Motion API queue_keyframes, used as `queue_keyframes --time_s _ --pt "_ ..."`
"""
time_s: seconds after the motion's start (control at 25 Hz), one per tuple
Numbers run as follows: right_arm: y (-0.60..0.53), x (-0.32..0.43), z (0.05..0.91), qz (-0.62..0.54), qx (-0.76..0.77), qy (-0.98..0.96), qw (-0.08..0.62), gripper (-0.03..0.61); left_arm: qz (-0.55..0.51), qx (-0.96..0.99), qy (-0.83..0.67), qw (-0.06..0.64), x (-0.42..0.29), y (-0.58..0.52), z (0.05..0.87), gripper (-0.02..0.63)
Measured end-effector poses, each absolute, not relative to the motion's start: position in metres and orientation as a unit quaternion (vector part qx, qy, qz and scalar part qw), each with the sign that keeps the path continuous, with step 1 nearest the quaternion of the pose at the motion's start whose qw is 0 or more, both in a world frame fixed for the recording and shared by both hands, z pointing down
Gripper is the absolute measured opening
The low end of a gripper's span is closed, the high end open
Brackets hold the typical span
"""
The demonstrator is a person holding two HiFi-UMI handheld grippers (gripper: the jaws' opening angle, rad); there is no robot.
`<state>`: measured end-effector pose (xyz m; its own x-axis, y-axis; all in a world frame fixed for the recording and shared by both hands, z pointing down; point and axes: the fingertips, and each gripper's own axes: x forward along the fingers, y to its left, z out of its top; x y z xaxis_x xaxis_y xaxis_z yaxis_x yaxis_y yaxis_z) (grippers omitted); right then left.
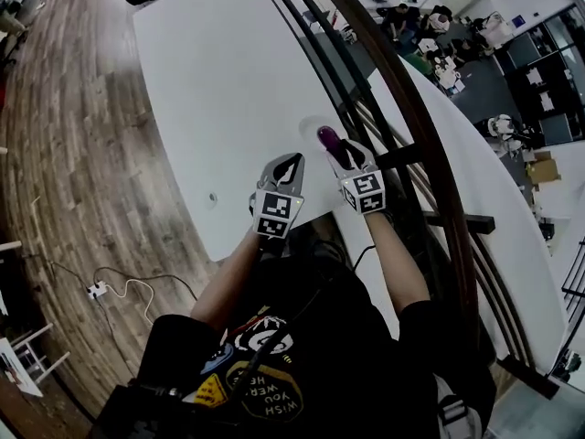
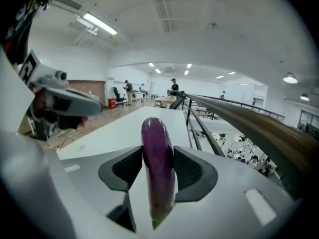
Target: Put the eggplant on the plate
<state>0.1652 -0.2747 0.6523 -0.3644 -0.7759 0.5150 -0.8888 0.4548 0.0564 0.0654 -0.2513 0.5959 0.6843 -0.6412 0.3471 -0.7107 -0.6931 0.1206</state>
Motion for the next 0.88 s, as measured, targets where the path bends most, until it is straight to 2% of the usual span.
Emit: queue_keyframes --time_s 0.2,0.48,0.6,0.8,0.88 --pt "-0.324 0.168 0.737 0.127 0.433 -0.814 0.367 0.199 0.143 0.891 -0.405 0.147 0.049 -0.260 0.609 0.005" --pt "-0.348 0.156 0.796 0.116 0.334 -0.802 0.481 0.199 0.150 0.859 -0.455 0.181 0.016 -0.250 0.625 0.005" --pt "-0.350 0.155 0.810 0.118 0.321 -0.796 0.499 0.198 0.150 0.851 -0.468 0.186 0.005 -0.249 0.630 0.005" --pt "-0.353 0.153 0.806 0.123 0.327 -0.804 0.481 0.202 0.152 0.849 -0.469 0.192 0.006 -0.251 0.627 0.005" --pt "-0.356 0.154 0.794 0.130 0.346 -0.812 0.452 0.249 0.150 0.853 -0.463 0.189 0.011 -0.254 0.624 0.005"
